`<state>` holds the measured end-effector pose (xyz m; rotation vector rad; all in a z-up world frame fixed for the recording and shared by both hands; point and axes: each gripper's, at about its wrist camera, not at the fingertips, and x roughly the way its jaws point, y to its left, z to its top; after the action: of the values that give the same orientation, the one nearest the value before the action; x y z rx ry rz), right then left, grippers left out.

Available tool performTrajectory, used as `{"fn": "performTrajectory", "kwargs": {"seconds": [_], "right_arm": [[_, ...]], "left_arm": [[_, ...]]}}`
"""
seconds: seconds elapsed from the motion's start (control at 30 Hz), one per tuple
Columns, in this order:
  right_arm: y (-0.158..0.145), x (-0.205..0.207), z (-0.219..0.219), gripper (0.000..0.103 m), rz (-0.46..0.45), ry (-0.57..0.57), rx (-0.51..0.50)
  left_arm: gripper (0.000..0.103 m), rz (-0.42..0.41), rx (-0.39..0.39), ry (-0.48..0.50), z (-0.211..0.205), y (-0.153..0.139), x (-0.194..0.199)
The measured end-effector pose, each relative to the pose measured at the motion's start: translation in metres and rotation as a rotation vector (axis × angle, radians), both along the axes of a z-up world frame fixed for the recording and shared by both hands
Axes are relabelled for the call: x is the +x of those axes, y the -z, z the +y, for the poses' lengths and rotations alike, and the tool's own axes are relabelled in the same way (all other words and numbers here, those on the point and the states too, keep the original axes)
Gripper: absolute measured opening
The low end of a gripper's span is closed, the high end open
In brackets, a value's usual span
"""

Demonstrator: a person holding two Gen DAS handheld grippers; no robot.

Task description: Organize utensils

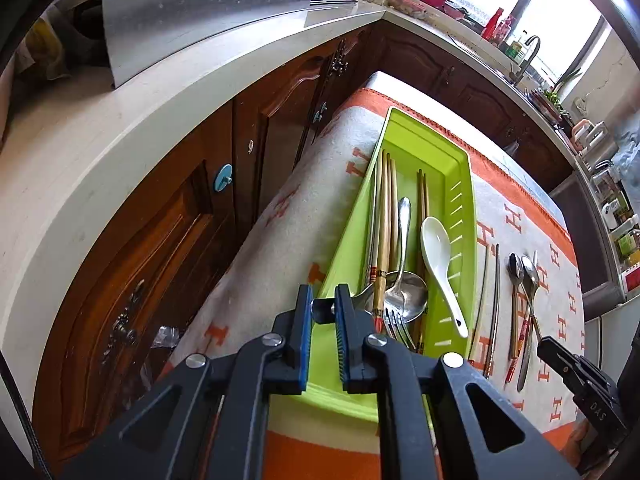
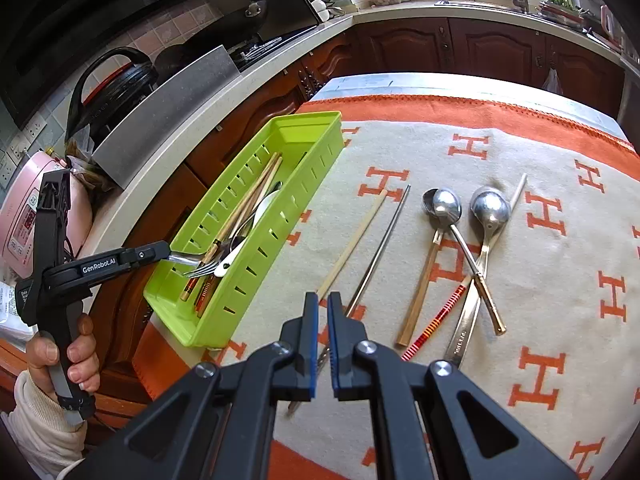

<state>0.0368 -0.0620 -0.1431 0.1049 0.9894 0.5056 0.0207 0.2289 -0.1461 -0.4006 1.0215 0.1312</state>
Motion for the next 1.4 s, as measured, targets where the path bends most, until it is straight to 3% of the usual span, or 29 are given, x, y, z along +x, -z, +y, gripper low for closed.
{"fn": "performTrajectory", "kwargs": {"seconds": [0.13,0.47,0.57,1.03,1.3,1.4], "right_arm": [[0.000,0.000,0.000,0.005,-0.001,-0.002,0.003],[-0.002,-0.004,0.000,0.004,-0.011,-0.011,0.010],[-0.003,-0.005,-0.002,0.005,-0.012,-0.010,0.012],[-0.003,-0.006,-0.002,0.005,-0.016,-0.020,0.016],[-0.001,-0.006,-0.002,0.005,-0.007,-0.015,0.023],[0.000,-0.006,-0.001,0.005,-0.002,-0.015,0.022]], "left_arm": [[0.009,0.016,0.066,0.018,-0.011,-0.002,-0.010],[0.009,0.015,0.054,-0.006,-0.018,-0.003,-0.018],[0.006,-0.009,0.038,-0.007,-0.017,-0.010,-0.019],[0.002,-0.179,0.131,0.052,-0.035,-0.077,-0.019],[0.002,-0.134,0.146,0.122,-0.040,-0.081,-0.005],[0.002,-0.084,0.109,0.147,-0.039,-0.072,0.008]]}}
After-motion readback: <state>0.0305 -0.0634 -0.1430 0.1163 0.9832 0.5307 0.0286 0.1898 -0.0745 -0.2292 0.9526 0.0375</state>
